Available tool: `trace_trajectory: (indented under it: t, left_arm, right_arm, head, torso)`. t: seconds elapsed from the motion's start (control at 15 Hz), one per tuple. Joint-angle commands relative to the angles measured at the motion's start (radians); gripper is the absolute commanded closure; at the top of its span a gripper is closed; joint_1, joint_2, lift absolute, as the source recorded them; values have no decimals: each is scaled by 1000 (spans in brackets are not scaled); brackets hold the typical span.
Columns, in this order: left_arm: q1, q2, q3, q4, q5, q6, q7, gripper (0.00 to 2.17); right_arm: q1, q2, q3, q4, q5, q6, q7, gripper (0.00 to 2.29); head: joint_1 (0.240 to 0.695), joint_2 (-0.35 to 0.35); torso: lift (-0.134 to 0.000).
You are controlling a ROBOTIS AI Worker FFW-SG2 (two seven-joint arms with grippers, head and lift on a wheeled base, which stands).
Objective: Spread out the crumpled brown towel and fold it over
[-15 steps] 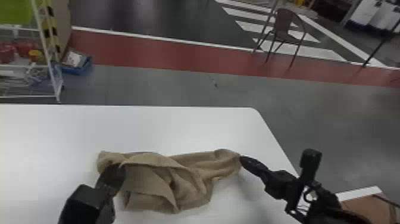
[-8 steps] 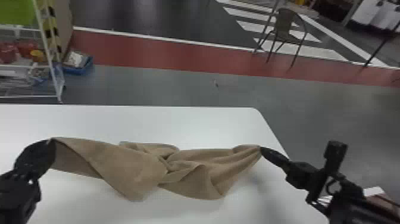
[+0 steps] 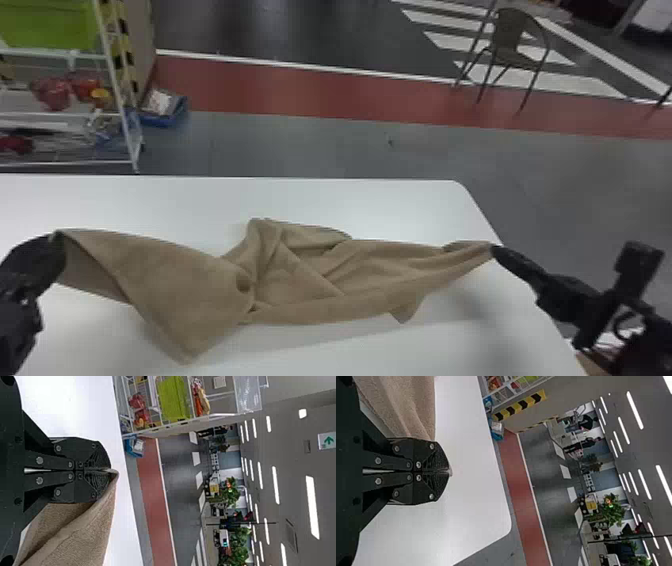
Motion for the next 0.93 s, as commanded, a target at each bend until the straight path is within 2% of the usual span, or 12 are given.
trace_trajectory:
  t: [0.0,0.13,0.27,0.33,0.4,0.47,0.53,0.6,0.67,0.73,0.8,0.87]
  left_arm:
    - [-18,-1,13,17,-8,21,2,1794]
    - [-45,-4,12,37,-13,64,8,1794]
    - [-54,-24,7,48,-16,95,17,1717]
    - [-48,-33,2,48,-20,98,22,1308]
    - [-37,-35,-1,48,-22,95,25,1112]
    - [-29,-35,-7,45,-22,95,23,1112]
    - [-25,-35,-16,45,-40,89,22,1204]
    - [-23,-35,-24,45,-48,89,25,1430]
    - [-20,-35,-25,40,-50,86,25,1433]
    - [-14,-35,-25,37,-50,89,26,1430]
    - [-12,-35,-27,36,-51,92,35,1200]
    - [-6,-35,-25,29,-60,98,46,380]
  right_arm:
    - [15,0,-34,-14,-34,-1,5,1649]
    - [30,2,-47,-31,-47,2,10,1649]
    - [44,2,-38,-31,-53,-7,17,1649]
    - [55,2,-26,-31,-53,-17,17,1649]
    - [55,2,-18,-31,-48,-20,17,1649]
    - [55,2,-8,-28,-39,-23,17,1646]
    - [55,2,5,-26,-31,-26,13,1548]
    - [55,3,15,-26,-17,-29,11,1015]
    - [58,6,14,-26,-14,-41,11,211]
    - [64,8,14,-26,-16,-60,10,-2]
    - [72,9,8,-26,-17,-66,11,-2]
    - [81,9,0,-26,-24,-75,10,19]
  head:
    - [695,-267]
    - [695,-267]
    - [695,-265]
    - [695,-262]
    - [695,-260]
    - [695,-258]
    - [695,-256]
    - [695,-256]
    - [695,-255]
    - [695,-255]
    - [695,-255]
    - [695,-257]
  torso:
    - [-123]
    - [-123]
    - [-123]
    - [-123]
    - [-123]
    - [-123]
    - [-123]
    - [-123]
    - [-123]
    - [-123]
    - [-123]
    - [-123]
